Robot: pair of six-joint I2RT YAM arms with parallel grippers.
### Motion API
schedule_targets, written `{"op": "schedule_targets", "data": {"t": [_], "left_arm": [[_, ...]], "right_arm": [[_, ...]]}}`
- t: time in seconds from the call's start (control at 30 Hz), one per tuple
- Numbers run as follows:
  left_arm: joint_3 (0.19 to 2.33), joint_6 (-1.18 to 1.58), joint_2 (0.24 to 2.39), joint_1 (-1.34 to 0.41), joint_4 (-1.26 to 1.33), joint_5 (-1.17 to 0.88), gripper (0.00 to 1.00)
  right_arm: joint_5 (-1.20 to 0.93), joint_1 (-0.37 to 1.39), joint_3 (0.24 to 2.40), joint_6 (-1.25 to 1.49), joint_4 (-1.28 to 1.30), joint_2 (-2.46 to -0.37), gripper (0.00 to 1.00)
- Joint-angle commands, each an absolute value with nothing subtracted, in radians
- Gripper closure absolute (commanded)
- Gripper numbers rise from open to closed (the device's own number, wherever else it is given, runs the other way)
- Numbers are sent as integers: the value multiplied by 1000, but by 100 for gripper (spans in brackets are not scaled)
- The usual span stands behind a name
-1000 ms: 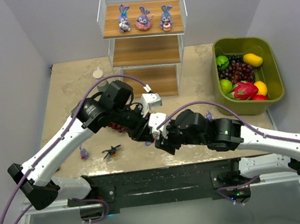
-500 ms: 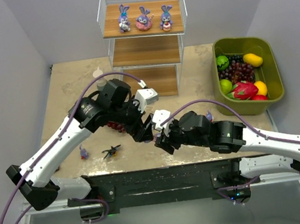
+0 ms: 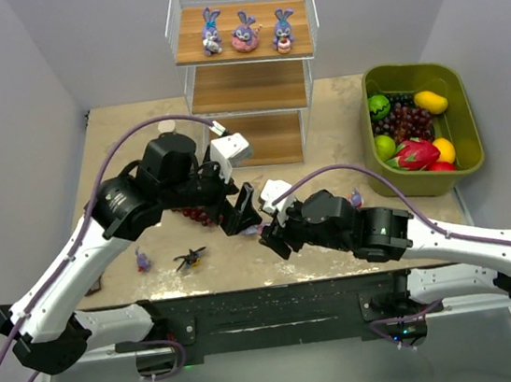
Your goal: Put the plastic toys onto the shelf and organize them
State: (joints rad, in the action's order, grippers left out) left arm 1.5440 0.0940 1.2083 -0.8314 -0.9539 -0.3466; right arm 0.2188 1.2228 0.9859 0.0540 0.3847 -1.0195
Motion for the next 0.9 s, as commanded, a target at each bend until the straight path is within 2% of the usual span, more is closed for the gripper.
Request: {"op": "schedule_targets", "data": {"t": [0.0,0.17,0.27,0.4,0.43,0.67,0.87], "left_arm": [[1562,115,1160,-834,-851,-407,1],[1568,153,1129,-833,-833,-261,0],[1572,207,1105,-834,-822,-76,1],[1531,297,1033,-821,-801,330,0],[1493,302,1014,-799,-790,371,0],[1381,406,962,-718,-779,437,0],[1295,495,936,-655,-732,431,0]], "right_arm": [[273,1224,986,86,337,-1017,100],[350,1223,983,127,322,-1023,100],[438,1223,986,170,292,-1032,100],[593,1213,1035,228,258,-1077,100],[618,1207,1067,236,253,-1092,100],[637,1020,1180,321,102,-1192,100],[678,939,1255,322,-38,-1290,100]]}}
